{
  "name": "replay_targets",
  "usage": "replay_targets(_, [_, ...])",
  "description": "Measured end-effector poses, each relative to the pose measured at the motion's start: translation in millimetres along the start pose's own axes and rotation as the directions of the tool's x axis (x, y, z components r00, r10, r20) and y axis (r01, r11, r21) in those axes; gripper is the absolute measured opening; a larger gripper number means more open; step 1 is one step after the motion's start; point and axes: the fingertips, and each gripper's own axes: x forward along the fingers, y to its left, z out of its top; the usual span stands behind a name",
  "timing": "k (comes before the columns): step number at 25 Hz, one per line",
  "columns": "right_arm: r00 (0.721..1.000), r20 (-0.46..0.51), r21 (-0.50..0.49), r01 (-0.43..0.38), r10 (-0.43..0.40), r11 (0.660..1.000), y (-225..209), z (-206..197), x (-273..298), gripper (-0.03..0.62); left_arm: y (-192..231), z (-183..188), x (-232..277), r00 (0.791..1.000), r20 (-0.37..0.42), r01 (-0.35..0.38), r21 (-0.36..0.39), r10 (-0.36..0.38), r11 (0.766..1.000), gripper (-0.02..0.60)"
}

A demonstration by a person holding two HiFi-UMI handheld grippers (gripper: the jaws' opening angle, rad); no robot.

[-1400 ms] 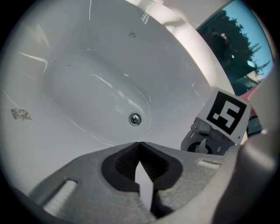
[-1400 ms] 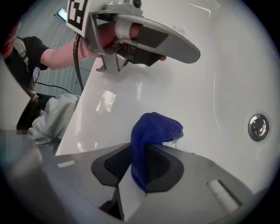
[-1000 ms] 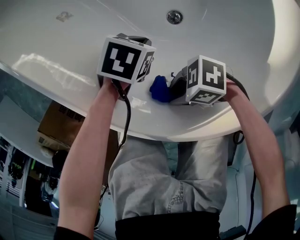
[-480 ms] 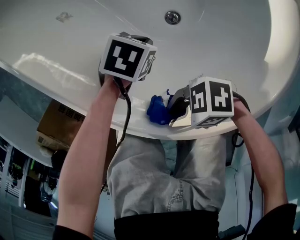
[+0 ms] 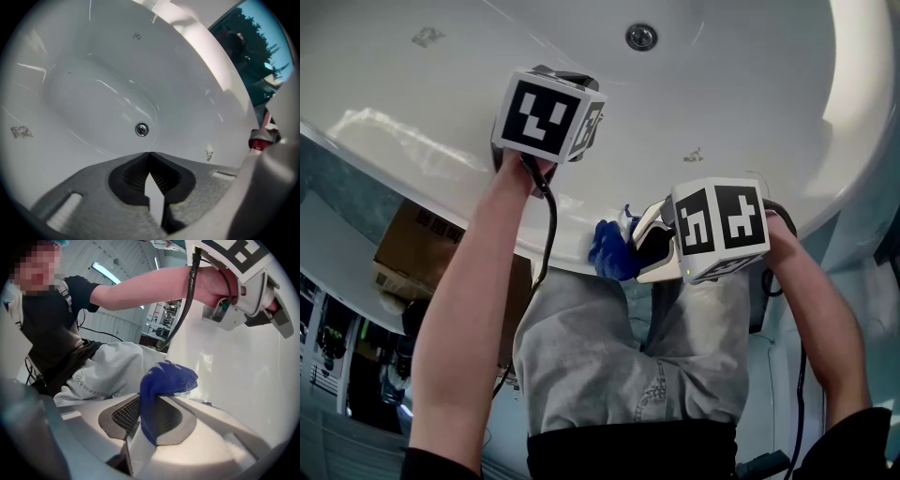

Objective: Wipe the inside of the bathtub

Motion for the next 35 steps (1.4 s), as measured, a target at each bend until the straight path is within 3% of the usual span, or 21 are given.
replay_targets(8, [0.998, 0.063, 0.007, 0.004, -0.004, 1.0, -5, 3, -6, 0.098, -8, 7, 13, 1.0, -0.008, 0.011, 0.011, -0.01, 1.0, 0.005])
replay_targets(14, [0.976, 0.175, 0.063, 0.12, -0.129, 0.991, -28, 9, -35, 0.1, -15, 13, 16, 1.0, -0.012, 0.019, 0.012, -0.019, 1.0, 0.005])
replay_targets(20, [0.896, 0.234, 0.142, 0.353, -0.378, 0.925, -84, 8, -91, 0.1, -9, 17, 19, 1.0, -0.017, 0.014, 0.003, -0.014, 1.0, 0.005])
replay_targets(23, [0.846, 0.172, 0.135, 0.487, -0.505, 0.863, -115, -5, -111, 0.1, -8, 17, 21, 1.0, -0.02, 0.013, -0.007, -0.013, 1.0, 0.005])
replay_targets(26, [0.783, 0.042, 0.105, 0.614, -0.621, 0.782, -151, -27, -129, 0.101, -10, 19, 28, 1.0, -0.019, 0.019, -0.024, -0.02, 1.0, 0.005])
replay_targets(31, [0.699, -0.132, -0.012, 0.708, -0.703, 0.706, -199, -57, -145, 0.101, -16, 19, 41, 0.999, -0.019, 0.046, -0.039, -0.047, 0.998, 0.005])
replay_targets(35, [0.669, -0.179, -0.019, 0.73, -0.721, 0.683, -233, -63, -158, 0.101, -18, 20, 46, 0.998, -0.01, 0.062, -0.064, -0.063, 0.996, 0.005])
